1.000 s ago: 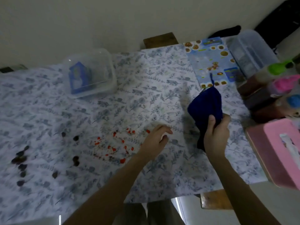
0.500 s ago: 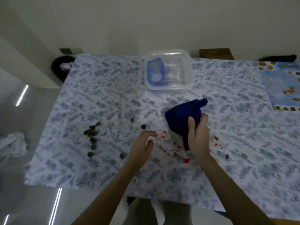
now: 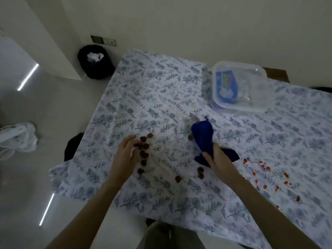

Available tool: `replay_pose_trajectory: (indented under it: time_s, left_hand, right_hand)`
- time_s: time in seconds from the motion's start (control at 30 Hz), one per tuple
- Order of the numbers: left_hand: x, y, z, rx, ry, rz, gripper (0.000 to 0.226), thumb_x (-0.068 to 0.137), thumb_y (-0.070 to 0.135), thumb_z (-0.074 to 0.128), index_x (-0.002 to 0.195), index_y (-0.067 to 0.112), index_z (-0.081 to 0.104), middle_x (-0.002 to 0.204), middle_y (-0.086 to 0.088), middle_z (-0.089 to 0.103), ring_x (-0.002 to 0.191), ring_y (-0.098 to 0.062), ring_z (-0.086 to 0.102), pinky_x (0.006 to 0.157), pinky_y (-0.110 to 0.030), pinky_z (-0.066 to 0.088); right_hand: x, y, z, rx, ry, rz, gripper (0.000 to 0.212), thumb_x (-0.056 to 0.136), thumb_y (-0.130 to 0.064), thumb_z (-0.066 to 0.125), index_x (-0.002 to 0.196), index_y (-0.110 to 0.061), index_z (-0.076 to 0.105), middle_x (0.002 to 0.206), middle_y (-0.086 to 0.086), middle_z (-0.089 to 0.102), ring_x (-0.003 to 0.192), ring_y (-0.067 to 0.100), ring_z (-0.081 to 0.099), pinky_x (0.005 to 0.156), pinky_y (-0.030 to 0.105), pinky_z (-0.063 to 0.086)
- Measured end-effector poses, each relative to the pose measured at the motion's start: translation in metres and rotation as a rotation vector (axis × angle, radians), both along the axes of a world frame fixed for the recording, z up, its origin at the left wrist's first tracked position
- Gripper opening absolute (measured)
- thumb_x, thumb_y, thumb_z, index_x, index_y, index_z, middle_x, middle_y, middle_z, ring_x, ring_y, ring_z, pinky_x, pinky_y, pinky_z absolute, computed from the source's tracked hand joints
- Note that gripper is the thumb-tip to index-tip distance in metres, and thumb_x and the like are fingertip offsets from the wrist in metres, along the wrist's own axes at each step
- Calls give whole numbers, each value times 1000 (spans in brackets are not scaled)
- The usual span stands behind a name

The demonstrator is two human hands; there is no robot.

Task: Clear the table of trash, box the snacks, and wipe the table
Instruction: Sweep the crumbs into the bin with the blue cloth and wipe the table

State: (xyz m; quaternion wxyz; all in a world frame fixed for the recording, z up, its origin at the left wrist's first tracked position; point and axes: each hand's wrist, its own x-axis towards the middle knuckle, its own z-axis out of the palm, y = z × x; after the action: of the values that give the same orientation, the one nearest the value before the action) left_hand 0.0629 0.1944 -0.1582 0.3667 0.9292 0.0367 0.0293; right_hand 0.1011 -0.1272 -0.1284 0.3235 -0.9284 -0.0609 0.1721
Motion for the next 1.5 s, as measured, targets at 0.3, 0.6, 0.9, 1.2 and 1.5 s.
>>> replay_pose_trajectory:
  time_s: [0.3, 0.6, 0.9, 1.2, 1.5]
  left_hand:
    - [-9, 46, -47, 427, 80, 12, 54, 100, 34, 29, 147, 8, 30, 156, -11, 28, 147, -23, 19, 121, -46, 14]
    - [-8, 45, -44, 470, 103, 42, 55, 100, 38, 28, 149, 14, 27, 159, -6, 21, 149, -16, 11, 122, -40, 8]
    - [-10, 47, -45, 427, 95, 52, 55, 100, 40, 29, 149, 14, 29, 159, -4, 22, 148, -16, 14, 121, -42, 14]
    - [-10, 51, -44, 425, 89, 10, 55, 99, 37, 33, 148, 12, 29, 159, -6, 20, 149, -17, 11, 121, -42, 12]
    - [-11, 52, -45, 396, 87, -31, 52, 100, 35, 29, 145, 9, 36, 157, -8, 26, 149, -18, 13, 121, -43, 12]
  right_hand:
    - [17, -24, -41, -521, -266, 423, 81, 86, -75, 22, 151, -28, 7, 159, 11, -10, 147, 28, -7, 119, 48, 4]
    - [5, 38, -54, -418, -316, 333, 71, 86, -71, 33, 146, -33, 31, 157, 17, 13, 145, 32, 15, 114, 52, 18]
    - [20, 119, -68, -114, -349, 14, 35, 96, -42, 33, 106, -15, 55, 149, 11, 37, 138, 27, 31, 109, 49, 31]
    - [27, 127, -58, -162, -334, 318, 59, 83, -69, 43, 114, -19, 46, 155, 11, 23, 145, 23, 18, 115, 48, 20]
    - [22, 140, -3, 135, -28, -212, 61, 86, -54, 34, 130, -11, 38, 101, 1, 59, 78, 10, 56, 64, 16, 45]
